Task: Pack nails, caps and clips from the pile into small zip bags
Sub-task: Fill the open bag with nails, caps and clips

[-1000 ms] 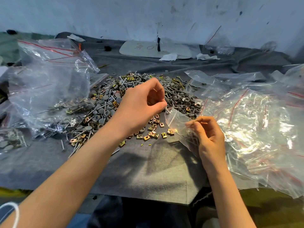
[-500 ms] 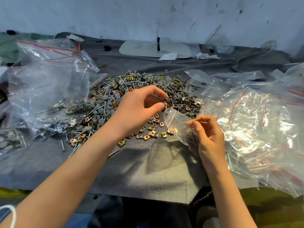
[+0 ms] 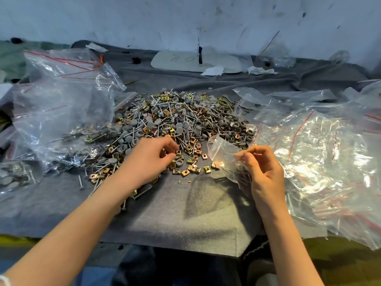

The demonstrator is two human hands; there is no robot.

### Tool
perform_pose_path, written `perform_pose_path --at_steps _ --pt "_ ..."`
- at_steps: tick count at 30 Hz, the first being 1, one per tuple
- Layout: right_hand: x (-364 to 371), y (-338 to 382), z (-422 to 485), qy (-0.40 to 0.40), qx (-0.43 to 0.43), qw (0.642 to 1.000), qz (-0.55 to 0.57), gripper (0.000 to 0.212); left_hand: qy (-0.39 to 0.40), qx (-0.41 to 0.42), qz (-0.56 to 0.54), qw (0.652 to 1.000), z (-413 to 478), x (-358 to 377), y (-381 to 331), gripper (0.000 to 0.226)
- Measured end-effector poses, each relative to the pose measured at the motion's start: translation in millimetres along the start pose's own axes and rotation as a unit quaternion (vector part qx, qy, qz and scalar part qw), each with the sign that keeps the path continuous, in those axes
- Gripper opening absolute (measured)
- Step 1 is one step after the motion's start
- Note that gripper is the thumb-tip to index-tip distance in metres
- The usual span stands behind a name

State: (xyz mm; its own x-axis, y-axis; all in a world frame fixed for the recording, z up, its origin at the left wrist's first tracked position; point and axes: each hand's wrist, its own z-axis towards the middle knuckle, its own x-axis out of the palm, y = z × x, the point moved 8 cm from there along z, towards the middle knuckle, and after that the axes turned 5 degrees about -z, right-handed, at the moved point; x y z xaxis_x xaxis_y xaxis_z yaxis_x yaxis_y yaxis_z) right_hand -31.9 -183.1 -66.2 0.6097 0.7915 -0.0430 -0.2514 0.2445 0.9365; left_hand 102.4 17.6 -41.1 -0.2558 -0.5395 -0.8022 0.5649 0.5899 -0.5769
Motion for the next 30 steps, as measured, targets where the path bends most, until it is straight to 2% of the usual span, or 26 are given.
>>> perform_pose_path --at_steps 5,9,15,22,27,28,30 --pt "-0.9 0.7 -0.2 -0.005 -0.004 1.0 -0.01 0.021 0.023 0.004 0.111 0.994 -0.7 13.3 4.2 0.025" --pt "-1.1 0.0 -0.7 -0.004 0.001 1.0 -0.013 0.019 0.029 0.007 0.154 0.988 -1.8 18.1 0.8 0.027" --pt "-1.9 -0.5 0.2 -0.009 0.001 1.0 -0.013 0.016 0.035 0.003 0.144 0.989 -0.4 17.6 -0.1 0.016" --pt "-2.0 -0.9 0.6 -0.009 -0.001 1.0 -0.009 0.016 0.042 0.02 0.112 0.993 -2.5 23.9 -8.2 0.025" --pt "-1.7 -1.6 0.5 -0.006 -0.003 1.0 -0.008 0.014 0.042 0.037 0.123 0.991 -0.8 25.2 -16.2 0.012" --pt "-1.9 -1.7 0.4 -0.006 -0.004 1.0 -0.009 0.014 0.038 0.045 0.106 0.993 -0.1 24.2 -19.7 0.009" --pt "-1.9 -1.4 0.4 -0.005 -0.008 1.0 -0.01 0.016 -0.005 0.044 -0.025 0.999 1.2 12.6 -30.0 0.004"
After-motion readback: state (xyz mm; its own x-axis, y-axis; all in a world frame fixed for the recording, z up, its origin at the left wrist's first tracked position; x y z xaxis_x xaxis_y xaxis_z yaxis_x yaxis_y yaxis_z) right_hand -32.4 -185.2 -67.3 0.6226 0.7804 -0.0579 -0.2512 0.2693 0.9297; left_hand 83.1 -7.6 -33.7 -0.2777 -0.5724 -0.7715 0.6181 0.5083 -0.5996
